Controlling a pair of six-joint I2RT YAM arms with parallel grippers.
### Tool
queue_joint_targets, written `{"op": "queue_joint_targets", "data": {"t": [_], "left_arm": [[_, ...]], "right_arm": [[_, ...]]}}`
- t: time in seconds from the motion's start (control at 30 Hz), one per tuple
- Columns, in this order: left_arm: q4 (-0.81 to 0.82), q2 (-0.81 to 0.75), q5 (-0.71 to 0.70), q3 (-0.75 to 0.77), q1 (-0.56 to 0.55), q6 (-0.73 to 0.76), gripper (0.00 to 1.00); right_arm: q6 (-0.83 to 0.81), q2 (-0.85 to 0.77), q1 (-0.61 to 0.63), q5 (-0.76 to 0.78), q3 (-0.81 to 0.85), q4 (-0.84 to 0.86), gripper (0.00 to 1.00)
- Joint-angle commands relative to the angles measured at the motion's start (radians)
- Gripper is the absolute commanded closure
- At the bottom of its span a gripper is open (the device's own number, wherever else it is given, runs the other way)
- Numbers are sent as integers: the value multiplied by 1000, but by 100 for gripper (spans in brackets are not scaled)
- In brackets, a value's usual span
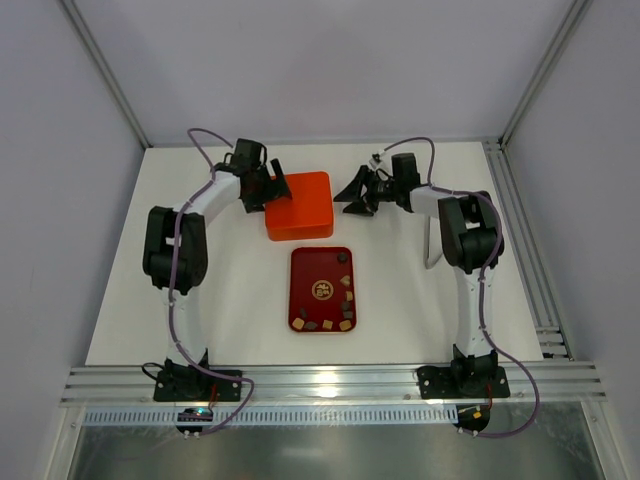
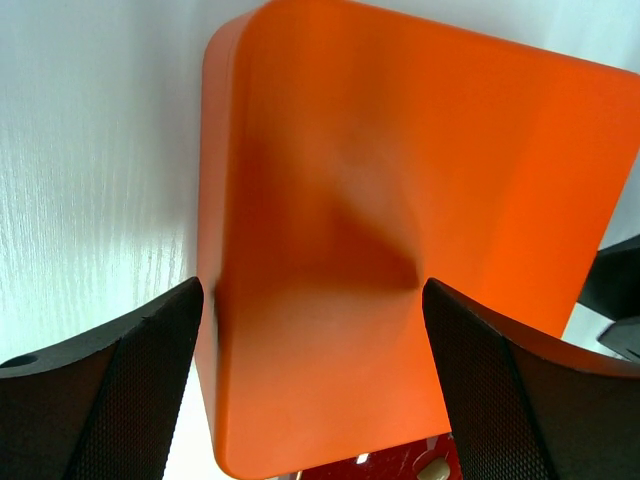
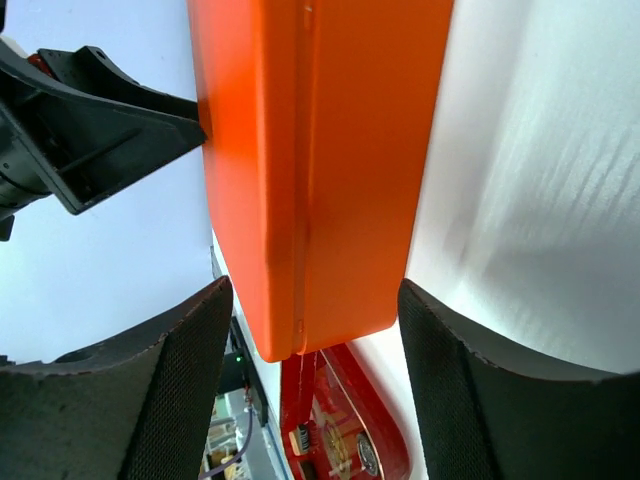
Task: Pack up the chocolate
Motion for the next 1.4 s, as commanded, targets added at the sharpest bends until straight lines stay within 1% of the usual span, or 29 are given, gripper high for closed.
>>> {"op": "queue_joint_targets", "data": {"t": [0.0,0.1,0.27,0.47,0.53,0.6,0.67,0.73,0.77,0.9,1.0,1.13,1.37], "left_arm": [[-84,24,-72,68,-16,29,12],[-113,44,-87,85,-21,32,12],[-137,64,-101,111,-28,40,12],[-182,96,-112,157,-39,46,12],[-196,102,-115,166,-41,47,12],[-197,107,-115,170,-42,46,12],[-199,108,-115,172,-42,44,12],[-203,113,-116,174,-44,43,11],[-205,116,-115,174,-42,44,11],[-212,131,-119,178,-44,41,12],[-217,138,-116,180,-45,41,12],[-223,133,-115,184,-45,57,11],[-272,112,-61,181,-42,112,10]], "right_arm": [[-49,-80,7,35,-9,-7,31],[-56,-89,12,41,-10,-3,28],[-146,-80,44,87,33,-111,27],[-181,-66,67,127,66,-182,27],[-206,-60,76,150,90,-236,28],[-211,-51,79,168,99,-259,32],[-204,-46,79,179,99,-271,42],[-214,-40,79,203,101,-294,48],[-220,-37,81,211,102,-306,53],[-240,-27,85,252,96,-354,57],[-240,-25,87,256,81,-354,60],[-241,-57,88,254,60,-331,59],[-257,-146,96,222,58,-334,59]]}}
